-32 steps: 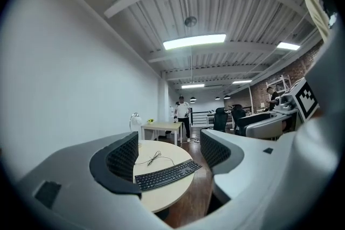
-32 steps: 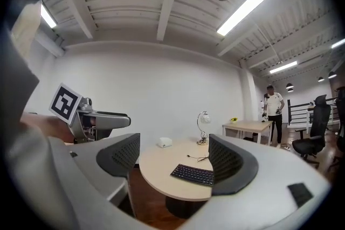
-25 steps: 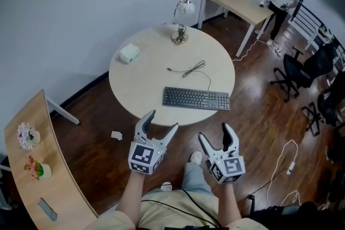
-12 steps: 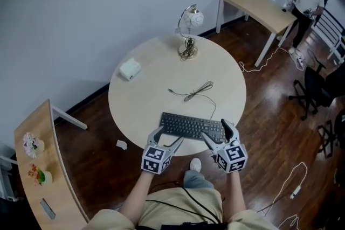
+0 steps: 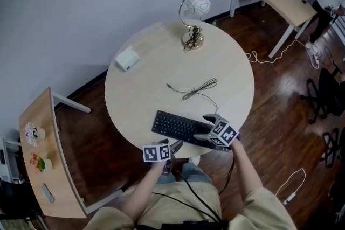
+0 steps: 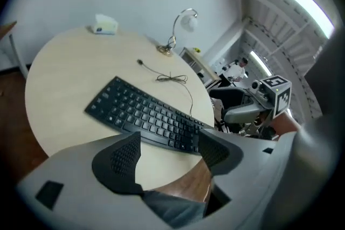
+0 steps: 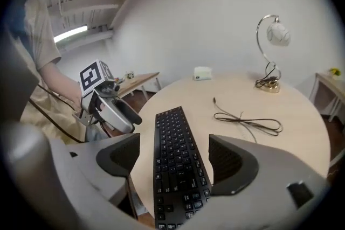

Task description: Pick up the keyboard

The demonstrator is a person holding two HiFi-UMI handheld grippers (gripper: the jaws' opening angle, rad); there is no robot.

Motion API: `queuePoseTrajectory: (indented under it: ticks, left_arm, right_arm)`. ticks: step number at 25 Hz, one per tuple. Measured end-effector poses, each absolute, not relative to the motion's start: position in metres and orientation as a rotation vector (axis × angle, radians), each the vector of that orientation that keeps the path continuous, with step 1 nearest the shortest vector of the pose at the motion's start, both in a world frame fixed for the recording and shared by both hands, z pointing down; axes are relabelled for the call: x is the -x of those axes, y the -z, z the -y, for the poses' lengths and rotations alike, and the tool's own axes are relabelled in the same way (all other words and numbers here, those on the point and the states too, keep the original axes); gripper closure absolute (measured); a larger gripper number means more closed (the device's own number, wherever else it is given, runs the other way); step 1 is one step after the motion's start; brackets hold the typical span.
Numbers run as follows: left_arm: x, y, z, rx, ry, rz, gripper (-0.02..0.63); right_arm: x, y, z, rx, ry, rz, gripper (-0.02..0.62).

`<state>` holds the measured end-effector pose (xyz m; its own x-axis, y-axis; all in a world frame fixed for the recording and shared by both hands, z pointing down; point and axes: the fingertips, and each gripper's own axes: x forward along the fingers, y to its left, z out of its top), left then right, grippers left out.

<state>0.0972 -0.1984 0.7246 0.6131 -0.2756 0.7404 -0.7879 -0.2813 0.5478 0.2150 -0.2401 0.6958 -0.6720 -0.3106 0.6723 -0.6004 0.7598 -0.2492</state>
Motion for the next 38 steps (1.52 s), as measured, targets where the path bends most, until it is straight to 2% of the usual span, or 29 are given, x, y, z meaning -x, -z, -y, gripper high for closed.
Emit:
queuePoseTrajectory:
  ticks: [7,14,17,18,19,22,28,32,38]
  left_arm:
    - [-0.114,-0.781,0.188,-1.564,-0.603,0.813,0.285]
    - [-0.104,-0.804,0.210,-1.460,-0.593,0.847,0.288]
    - [-0.098,-0.814,0.212,-1.431,-0.594,0.856,0.295]
    - [-0.096,-0.816,0.212,-1.419,-0.592,0.866,0.342]
    - [-0.095,-0.817,0.211,-1.410,-0.587,0.872,0.362]
    - [-0.094,-0.816,0.210,-1.404,-0.572,0.863,0.373]
    - [-0.089,-0.819,0.213,-1.350,-0.525,0.900,0.396]
    - [-0.080,-0.823,0.213,-1.310,-0.477,0.932,0.473]
    - [-0.078,-0.823,0.224,-1.334,-0.406,0.978,0.490]
  right_arm:
    - [-0.201,-0.783,0.259,-0.287,-0.755,2.076,0.192]
    - [-0.208,-0.823,0.234,0.005,-0.820,1.874,0.212]
    - [-0.209,-0.827,0.241,0.057,-0.833,1.858,0.272]
    - [-0.210,-0.828,0.244,0.072,-0.848,1.866,0.303]
    - [-0.211,-0.828,0.246,0.089,-0.866,1.876,0.344]
    - [-0.212,-0.824,0.249,0.149,-0.950,1.903,0.405]
    - [-0.205,-0.818,0.247,0.264,-1.028,1.883,0.394]
    - [-0.202,-0.817,0.245,0.255,-1.100,1.891,0.380]
    - [-0.198,-0.810,0.249,0.150,-1.350,1.965,0.374]
